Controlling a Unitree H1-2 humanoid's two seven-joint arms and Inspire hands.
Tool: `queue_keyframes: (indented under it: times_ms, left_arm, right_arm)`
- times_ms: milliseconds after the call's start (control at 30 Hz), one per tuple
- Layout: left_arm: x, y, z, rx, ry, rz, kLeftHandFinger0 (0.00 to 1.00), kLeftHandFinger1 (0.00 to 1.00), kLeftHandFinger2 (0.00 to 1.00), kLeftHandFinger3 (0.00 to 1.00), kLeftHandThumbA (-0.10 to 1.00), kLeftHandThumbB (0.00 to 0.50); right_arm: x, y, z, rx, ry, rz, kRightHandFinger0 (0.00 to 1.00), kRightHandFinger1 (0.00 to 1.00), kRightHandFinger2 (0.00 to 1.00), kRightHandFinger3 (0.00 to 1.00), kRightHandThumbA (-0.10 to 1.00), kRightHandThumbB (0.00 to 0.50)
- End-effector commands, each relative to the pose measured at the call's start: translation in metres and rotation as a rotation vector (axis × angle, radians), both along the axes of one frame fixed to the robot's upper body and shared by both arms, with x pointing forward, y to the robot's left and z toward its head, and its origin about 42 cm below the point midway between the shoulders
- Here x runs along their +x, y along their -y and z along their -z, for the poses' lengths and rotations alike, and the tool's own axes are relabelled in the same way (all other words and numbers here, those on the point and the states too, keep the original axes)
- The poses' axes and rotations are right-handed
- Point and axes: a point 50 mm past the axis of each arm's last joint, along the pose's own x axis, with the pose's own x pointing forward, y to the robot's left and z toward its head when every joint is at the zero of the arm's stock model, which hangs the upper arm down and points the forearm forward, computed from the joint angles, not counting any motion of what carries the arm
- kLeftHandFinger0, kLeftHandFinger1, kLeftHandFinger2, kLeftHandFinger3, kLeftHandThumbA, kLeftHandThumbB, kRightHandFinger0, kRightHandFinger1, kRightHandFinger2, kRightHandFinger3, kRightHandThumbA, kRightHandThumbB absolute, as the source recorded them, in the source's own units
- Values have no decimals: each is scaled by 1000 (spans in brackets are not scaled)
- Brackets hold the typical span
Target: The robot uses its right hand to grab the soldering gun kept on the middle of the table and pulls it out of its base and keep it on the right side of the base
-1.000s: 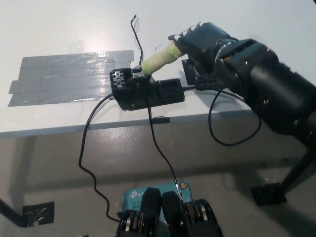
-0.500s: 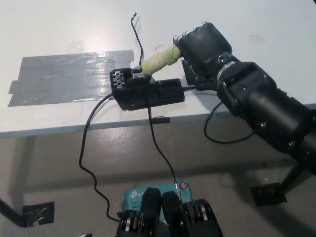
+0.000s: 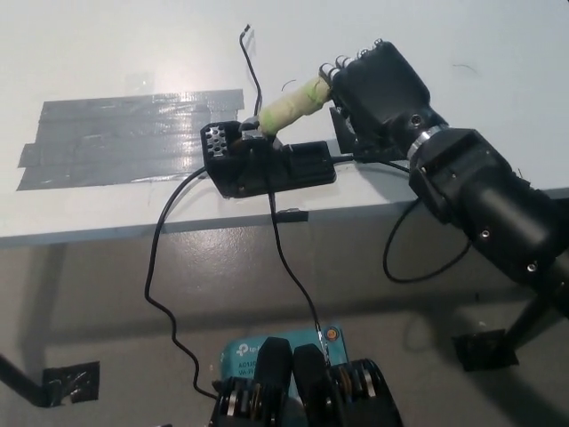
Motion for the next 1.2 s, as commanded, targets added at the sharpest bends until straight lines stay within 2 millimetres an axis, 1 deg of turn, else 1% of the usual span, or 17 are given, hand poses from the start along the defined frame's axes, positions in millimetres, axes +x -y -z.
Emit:
queue_keyframes:
  times_ms: [0,133,167,200,267,333,433,467,533,667,833,933,1000,1067,1100,1133,1167]
  left_arm:
    - [-3,-9,-3,42,-8,10,626,711,924,1000,323,316]
    - [-4,-11,-4,52,-4,10,624,709,923,1000,324,300]
    - [-5,-11,-5,64,-4,18,612,699,911,1000,329,288]
    - [-4,-11,-5,66,-5,17,611,698,908,1000,325,287]
    - [-6,-11,-4,60,-12,11,637,729,932,1000,315,293]
    - [-7,-10,-3,58,-13,13,623,715,930,1000,314,288]
    - [-8,-9,-4,59,-6,15,603,697,910,1000,312,287]
    - [-9,-10,-3,66,-12,11,624,712,913,1000,309,286]
    - [-10,-12,-1,62,-21,2,641,729,931,1000,307,295]
    - [-10,-12,0,72,-16,10,613,710,909,1000,318,297]
    - [-11,-14,0,74,-23,3,620,706,904,1000,322,301]
    - [-11,-14,-1,69,-18,1,604,706,908,1000,326,308]
    - [-10,-14,-1,73,-18,0,627,721,911,1000,326,309]
    - [-10,-12,0,68,-20,-1,644,730,915,1000,320,312]
    - [-10,-12,-1,66,-17,1,647,731,915,1000,317,307]
    - [-10,-11,-1,66,-16,1,631,723,907,1000,312,306]
    - [-11,-10,0,69,-17,2,631,722,906,1000,314,308]
  right_arm:
    - [18,61,-72,54,325,5,0,0,305,396,-100,267]
    - [18,70,-88,71,326,11,0,0,357,375,-100,245]
    - [18,75,-94,74,343,17,0,0,363,280,-100,209]
    - [18,78,-98,78,353,21,0,0,378,257,-100,204]
    - [18,84,-101,95,361,20,0,0,385,347,-66,268]
    - [16,91,-104,104,374,22,0,0,357,377,-32,270]
    - [17,98,-107,117,371,30,0,0,352,258,-96,261]
    - [16,99,-108,118,371,31,0,0,352,317,-84,245]
    - [16,102,-109,115,380,36,0,0,352,275,-94,238]
    - [14,109,-116,135,385,46,0,0,373,432,-29,246]
    - [16,108,-118,173,376,66,0,0,370,416,-17,245]
    - [15,108,-110,194,361,120,0,0,373,391,41,259]
    - [14,108,-99,218,292,166,0,0,370,435,31,263]
    - [13,111,-84,275,217,183,0,0,224,433,-9,311]
    - [13,110,-76,294,149,239,0,0,204,465,21,283]
    - [12,112,-67,297,133,251,0,0,163,432,3,299]
    - [10,114,-54,295,98,272,0,0,140,403,11,242]
